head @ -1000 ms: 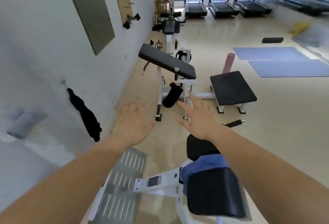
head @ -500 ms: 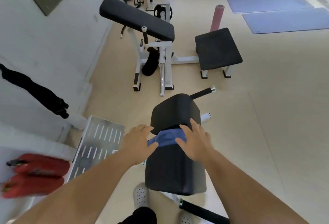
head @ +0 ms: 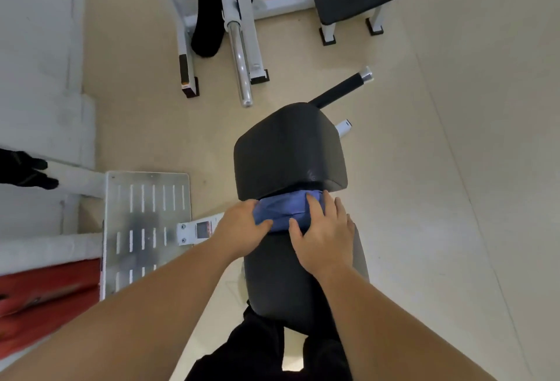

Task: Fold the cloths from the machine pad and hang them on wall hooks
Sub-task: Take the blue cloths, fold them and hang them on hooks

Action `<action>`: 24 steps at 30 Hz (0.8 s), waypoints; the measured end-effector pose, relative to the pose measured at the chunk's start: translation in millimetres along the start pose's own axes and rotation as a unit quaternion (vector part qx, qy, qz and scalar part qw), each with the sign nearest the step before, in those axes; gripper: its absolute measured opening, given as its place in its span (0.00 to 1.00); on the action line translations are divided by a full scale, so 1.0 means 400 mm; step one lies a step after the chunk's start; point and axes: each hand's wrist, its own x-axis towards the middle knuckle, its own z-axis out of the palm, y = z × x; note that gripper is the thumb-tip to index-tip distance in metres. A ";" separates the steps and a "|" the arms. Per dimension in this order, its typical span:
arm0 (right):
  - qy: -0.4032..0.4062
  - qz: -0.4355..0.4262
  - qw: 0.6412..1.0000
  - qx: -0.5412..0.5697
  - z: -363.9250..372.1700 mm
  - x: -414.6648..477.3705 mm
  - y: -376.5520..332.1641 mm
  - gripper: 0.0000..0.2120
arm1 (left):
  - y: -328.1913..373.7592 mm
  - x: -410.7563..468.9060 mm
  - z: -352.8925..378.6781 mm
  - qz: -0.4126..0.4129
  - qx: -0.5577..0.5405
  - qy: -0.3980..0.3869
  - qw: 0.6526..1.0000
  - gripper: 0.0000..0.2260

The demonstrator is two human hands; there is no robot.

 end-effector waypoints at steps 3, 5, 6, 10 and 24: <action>-0.016 0.013 1.000 0.002 0.007 0.009 0.003 0.31 | -0.012 0.064 0.008 -0.057 -0.075 -0.012 0.996 0.14; -0.020 0.017 1.000 0.004 0.008 0.014 0.005 0.32 | -0.020 0.091 0.016 -0.093 -0.128 -0.022 0.987 0.13; -0.016 0.018 1.000 0.009 0.008 0.015 0.004 0.33 | -0.024 0.100 0.021 -0.105 -0.152 -0.026 0.982 0.13; 0.002 0.019 1.000 0.022 0.010 0.013 0.004 0.33 | -0.035 0.120 0.047 -0.113 -0.212 -0.016 0.971 0.11; 0.023 0.004 0.999 0.043 0.012 0.014 0.008 0.31 | 0.025 -0.039 0.021 0.012 -0.196 0.101 0.975 0.05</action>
